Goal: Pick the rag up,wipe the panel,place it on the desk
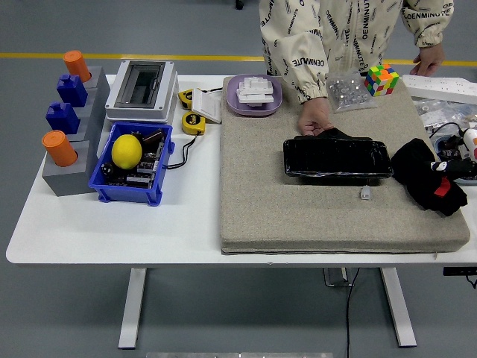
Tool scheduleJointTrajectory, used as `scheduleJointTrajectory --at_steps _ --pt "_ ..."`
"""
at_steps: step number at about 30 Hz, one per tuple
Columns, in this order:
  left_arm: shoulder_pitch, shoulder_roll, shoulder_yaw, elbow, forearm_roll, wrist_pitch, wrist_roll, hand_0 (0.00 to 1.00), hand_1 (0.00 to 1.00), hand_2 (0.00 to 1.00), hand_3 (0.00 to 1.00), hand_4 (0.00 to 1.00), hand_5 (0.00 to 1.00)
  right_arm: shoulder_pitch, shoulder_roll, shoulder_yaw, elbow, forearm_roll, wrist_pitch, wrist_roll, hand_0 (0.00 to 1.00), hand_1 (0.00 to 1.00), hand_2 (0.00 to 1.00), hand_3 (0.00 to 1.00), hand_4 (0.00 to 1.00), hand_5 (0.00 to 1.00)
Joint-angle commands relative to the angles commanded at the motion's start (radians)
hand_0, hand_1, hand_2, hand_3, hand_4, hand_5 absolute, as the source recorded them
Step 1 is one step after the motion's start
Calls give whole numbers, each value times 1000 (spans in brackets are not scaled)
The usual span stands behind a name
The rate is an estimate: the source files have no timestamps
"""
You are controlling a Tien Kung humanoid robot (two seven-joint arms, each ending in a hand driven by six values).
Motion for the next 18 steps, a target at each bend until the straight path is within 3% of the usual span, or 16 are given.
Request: scheduleJointTrajectory --at_steps 7,18 --pt "2 2 6 -1 0 0 0 603 636 637 561 631 448 -15 69 83 -2 -29 -28 -62 662 630 708 729 998 672" --pt "4 3 6 0 -1 -1 0 604 636 637 561 631 448 -11 151 91 -22 -39 -63 -94 661 630 700 722 998 676"
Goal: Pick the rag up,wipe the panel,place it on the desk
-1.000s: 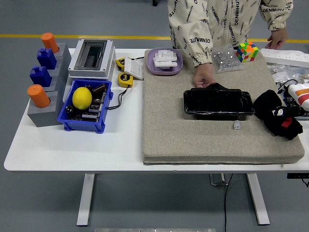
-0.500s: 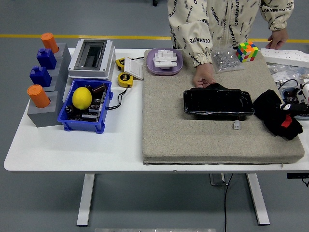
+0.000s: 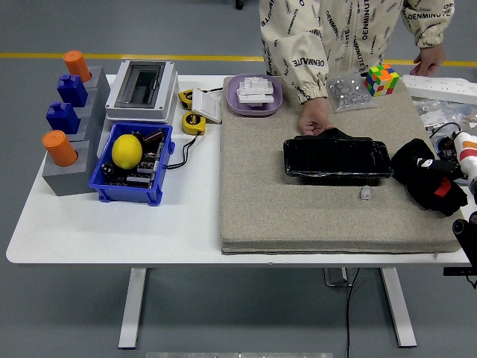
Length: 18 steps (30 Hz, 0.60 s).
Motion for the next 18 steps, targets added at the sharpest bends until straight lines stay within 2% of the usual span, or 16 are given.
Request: scheduleJointTrajectory --at_steps 4,18 --pt "-1 0 0 0 0 0 0 604 636 637 561 631 448 0 16 4 -4 2 -3 4 661 630 700 722 998 676" --pt "-6 -7 9 -2 -7 0 -1 604 636 637 561 631 448 -13 33 -9 -7 21 -29 46 667 628 693 720 998 695"
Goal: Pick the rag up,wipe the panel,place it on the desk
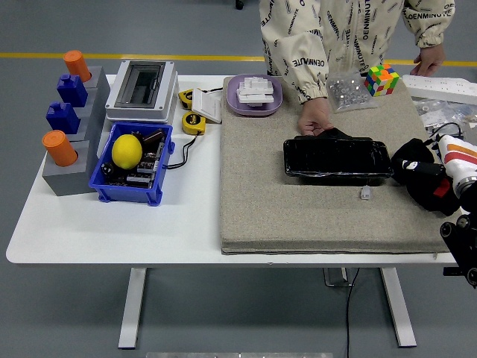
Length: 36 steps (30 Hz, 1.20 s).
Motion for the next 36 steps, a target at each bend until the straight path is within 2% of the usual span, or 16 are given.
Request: scheduleJointTrajectory --at_steps 5,10,20,26,35,36 --pt "1 0 0 2 0 0 1 604 636 637 561 631 448 -2 -1 -26 -27 11 -24 25 667 628 693 720 998 695" --pt "-2 -1 1 1 -2 0 0 604 636 637 560 631 448 3 -19 -53 -70 20 -44 57 665 625 690 719 998 692" --pt "-2 0 -2 2 -1 0 0 604 636 637 562 631 448 8 -60 -82 -76 39 -73 96 642 613 679 705 998 676" --pt "-6 -1 1 0 -3 -1 0 604 637 637 561 631 448 6 -57 -86 -84 47 -95 110 620 598 667 691 998 661" --pt "-2 -1 -1 2 -2 -1 0 603 636 637 561 631 448 14 -48 -106 -134 77 -137 138 609 594 659 681 998 654" --pt "-2 -1 -1 2 -2 -1 0 604 636 637 561 631 448 16 -47 -108 -140 81 -143 141 586 586 643 651 998 641"
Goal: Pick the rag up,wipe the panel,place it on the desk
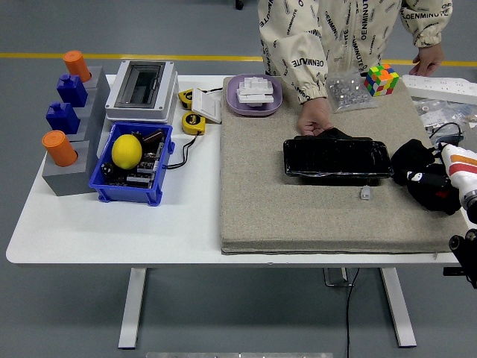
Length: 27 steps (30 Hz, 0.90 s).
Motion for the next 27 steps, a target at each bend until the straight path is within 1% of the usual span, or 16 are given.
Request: scheduleJointTrajectory --at_steps 5,6,17,18,23,24,27 --pt "-3 0 2 -2 -1 0 0 604 636 637 561 631 448 9 6 -9 -34 16 -23 14 586 586 643 651 998 641" --pt "-2 0 3 -1 -1 0 0 605 636 637 561 632 448 10 8 -11 -41 20 -28 18 556 569 631 614 998 609" --pt "2 3 8 -1 -3 0 0 604 636 637 561 632 448 12 28 -23 -91 50 -75 39 542 559 628 599 998 592" --pt "2 3 9 -1 -4 0 0 603 636 637 561 631 448 14 31 -24 -93 52 -82 40 498 532 575 537 998 540" --pt "1 4 12 -2 -5 -1 0 603 636 637 561 631 448 20 44 -28 -111 60 -118 41 498 532 575 537 998 540" --pt "2 4 13 -2 -5 -1 0 605 637 637 561 631 448 20 46 -30 -115 59 -126 40 433 483 513 502 988 432" --pt "3 4 14 -1 -6 -1 0 605 637 637 561 631 448 21 50 -34 -124 57 -144 39 433 483 513 502 988 432"
